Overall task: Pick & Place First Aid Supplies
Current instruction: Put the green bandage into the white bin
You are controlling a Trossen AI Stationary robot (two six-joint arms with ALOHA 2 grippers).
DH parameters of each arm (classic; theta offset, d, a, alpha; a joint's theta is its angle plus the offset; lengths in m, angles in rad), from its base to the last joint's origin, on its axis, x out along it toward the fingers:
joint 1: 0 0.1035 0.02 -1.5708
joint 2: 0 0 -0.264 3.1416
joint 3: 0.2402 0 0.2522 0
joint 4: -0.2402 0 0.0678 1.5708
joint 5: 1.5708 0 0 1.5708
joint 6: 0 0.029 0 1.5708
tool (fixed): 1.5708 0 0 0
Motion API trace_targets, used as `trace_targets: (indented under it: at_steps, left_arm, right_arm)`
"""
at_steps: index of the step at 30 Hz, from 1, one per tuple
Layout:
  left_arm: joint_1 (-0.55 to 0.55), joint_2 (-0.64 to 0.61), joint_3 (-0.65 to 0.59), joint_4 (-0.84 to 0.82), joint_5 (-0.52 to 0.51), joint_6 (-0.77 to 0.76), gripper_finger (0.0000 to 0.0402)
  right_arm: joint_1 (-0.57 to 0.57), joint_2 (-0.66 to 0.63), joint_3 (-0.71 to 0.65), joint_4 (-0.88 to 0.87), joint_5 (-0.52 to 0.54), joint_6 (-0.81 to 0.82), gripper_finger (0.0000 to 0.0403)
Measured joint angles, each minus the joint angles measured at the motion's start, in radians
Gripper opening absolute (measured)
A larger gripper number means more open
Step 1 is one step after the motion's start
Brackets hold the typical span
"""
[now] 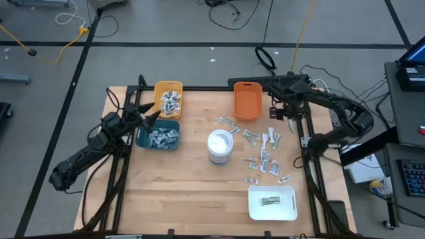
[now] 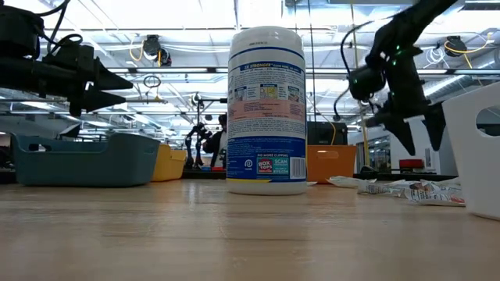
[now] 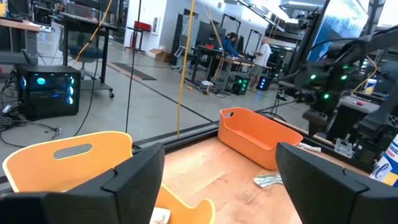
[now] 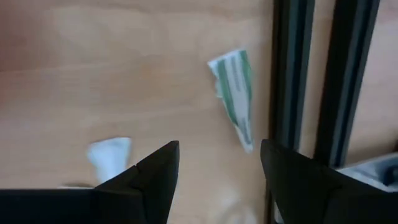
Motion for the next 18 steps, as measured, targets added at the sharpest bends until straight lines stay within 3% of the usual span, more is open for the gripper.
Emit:
trace_targets:
  at_steps: [4,18]
  left_arm:
    - [0.000,0.000,0.000,0.000,0.000,0.000,0.0321]
    - [0.000,0.000,0.000,0.000,0.000,0.000,0.0305]
  right_arm:
    - [-0.040,0.069,-0.020,-0.013,-0.051,-0.034,0.0219]
    - [-0.143,0.237,-0.070,-0.019,-0.048,-0.214,0.0219]
